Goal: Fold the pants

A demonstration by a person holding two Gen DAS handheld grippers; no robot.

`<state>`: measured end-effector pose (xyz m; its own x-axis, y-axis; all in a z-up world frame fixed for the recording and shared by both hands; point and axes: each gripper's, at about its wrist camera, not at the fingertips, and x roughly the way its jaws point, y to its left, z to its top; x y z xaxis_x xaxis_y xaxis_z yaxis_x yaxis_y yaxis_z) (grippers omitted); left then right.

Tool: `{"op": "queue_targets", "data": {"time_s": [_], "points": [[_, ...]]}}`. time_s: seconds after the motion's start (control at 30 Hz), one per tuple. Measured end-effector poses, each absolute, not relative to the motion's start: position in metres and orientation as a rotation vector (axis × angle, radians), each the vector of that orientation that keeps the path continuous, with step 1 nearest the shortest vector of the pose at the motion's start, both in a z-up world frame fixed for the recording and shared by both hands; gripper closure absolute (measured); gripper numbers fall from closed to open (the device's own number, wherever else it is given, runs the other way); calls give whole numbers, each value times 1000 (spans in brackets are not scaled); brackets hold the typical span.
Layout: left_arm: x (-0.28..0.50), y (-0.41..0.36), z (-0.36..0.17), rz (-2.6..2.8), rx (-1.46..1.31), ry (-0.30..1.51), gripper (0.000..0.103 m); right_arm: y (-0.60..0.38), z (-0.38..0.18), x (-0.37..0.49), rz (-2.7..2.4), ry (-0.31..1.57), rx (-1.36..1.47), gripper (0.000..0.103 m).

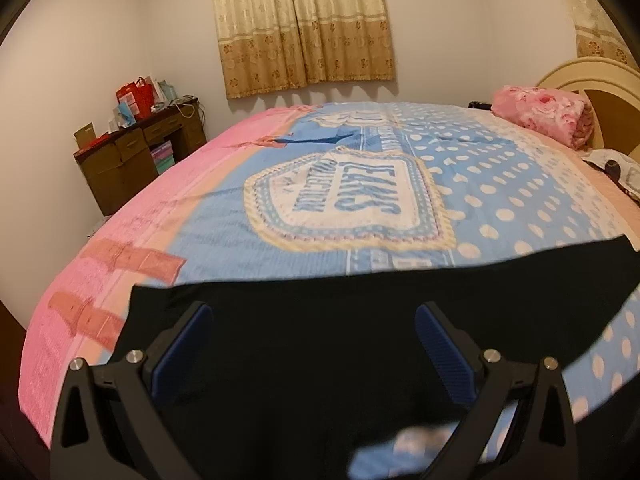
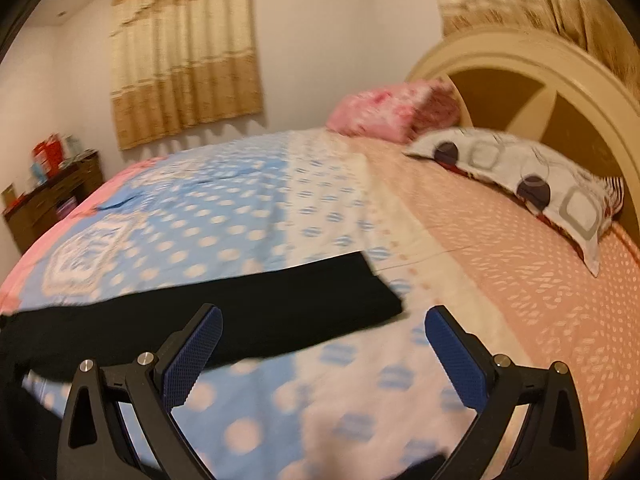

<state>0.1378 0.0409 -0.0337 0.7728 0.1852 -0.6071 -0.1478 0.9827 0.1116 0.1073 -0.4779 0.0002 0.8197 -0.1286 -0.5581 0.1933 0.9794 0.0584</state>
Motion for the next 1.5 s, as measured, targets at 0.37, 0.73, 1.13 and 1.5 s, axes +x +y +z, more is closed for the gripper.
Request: {"op": "queue_targets", "data": {"time_s": [0.37, 0.73, 1.13, 1.5], "points": [[195, 84, -51, 256, 38, 742, 0, -566, -36, 227, -162, 787, 219, 2], [196, 156, -65, 331, 39, 804, 0, -577, -75, 294, -32, 957, 287, 18], [166, 217, -68, 379, 11, 827, 0, -558, -82, 303, 55, 994, 264, 71], [164, 246, -74, 364, 13, 860, 0, -559, -86, 299, 37, 974, 258, 75]]}}
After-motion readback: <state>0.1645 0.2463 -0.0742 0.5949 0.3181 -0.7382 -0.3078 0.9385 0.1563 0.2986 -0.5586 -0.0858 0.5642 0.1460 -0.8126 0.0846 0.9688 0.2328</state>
